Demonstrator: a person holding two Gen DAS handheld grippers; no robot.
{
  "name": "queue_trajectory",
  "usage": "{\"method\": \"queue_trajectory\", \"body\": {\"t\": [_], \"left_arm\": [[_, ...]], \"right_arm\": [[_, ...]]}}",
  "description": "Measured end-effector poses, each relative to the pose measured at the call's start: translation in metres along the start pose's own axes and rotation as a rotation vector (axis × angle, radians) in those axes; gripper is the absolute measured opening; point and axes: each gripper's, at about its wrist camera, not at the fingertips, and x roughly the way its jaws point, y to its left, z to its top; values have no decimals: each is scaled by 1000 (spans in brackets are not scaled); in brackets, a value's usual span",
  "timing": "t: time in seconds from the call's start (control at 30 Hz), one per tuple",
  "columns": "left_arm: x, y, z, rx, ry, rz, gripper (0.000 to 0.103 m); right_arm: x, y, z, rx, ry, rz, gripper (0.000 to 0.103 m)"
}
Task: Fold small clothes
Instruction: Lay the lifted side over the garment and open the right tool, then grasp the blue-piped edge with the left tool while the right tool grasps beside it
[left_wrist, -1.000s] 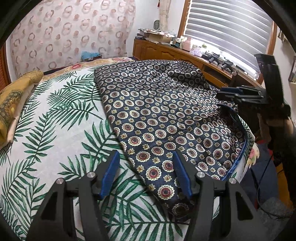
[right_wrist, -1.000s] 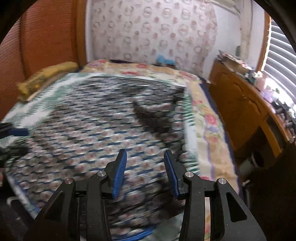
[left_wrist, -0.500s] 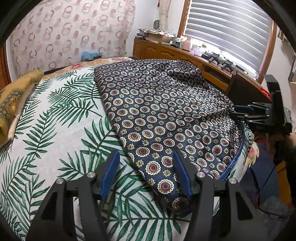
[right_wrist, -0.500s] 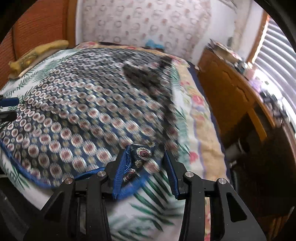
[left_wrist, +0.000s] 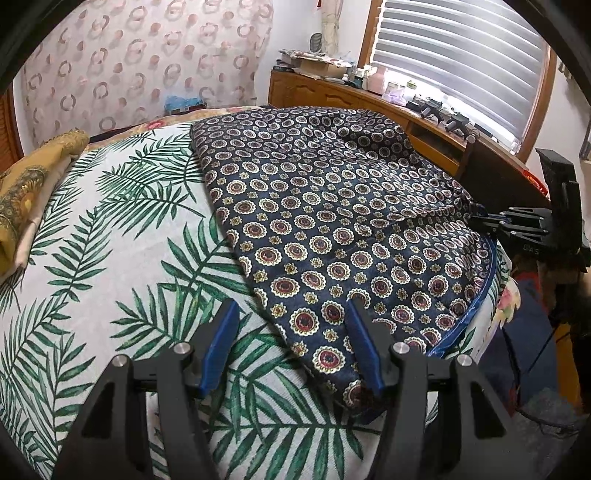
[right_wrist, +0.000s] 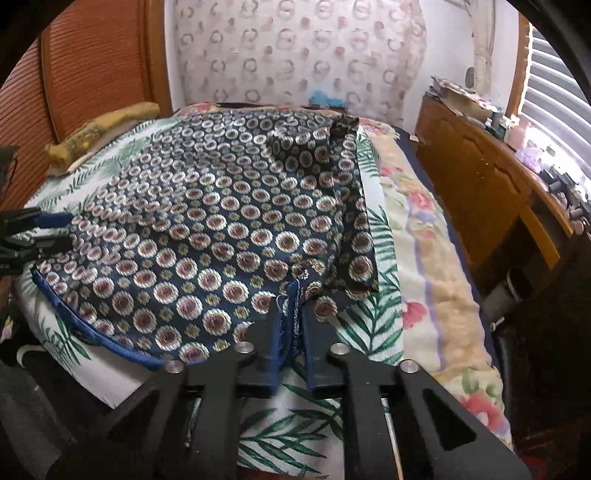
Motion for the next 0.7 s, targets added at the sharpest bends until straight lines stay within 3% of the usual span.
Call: {"method": "queue_trajectory", "body": {"t": [0.47, 0.53, 0.67, 0.7], "left_arm": [[-12, -13, -14, 18, 12, -21, 58], [-14, -17, -17, 29, 16, -21, 58], [-18, -19, -21, 32, 19, -25, 58], [-19, -18, -21, 29, 20, -29, 52]], "right_arm": [[-12, -9, -5, 34, -38, -32, 3], [-16, -8, -1, 49, -61, -39, 10], [-27, -6, 6, 55, -120, -80, 33], [-29, -5, 7, 58, -136, -80, 38]]}}
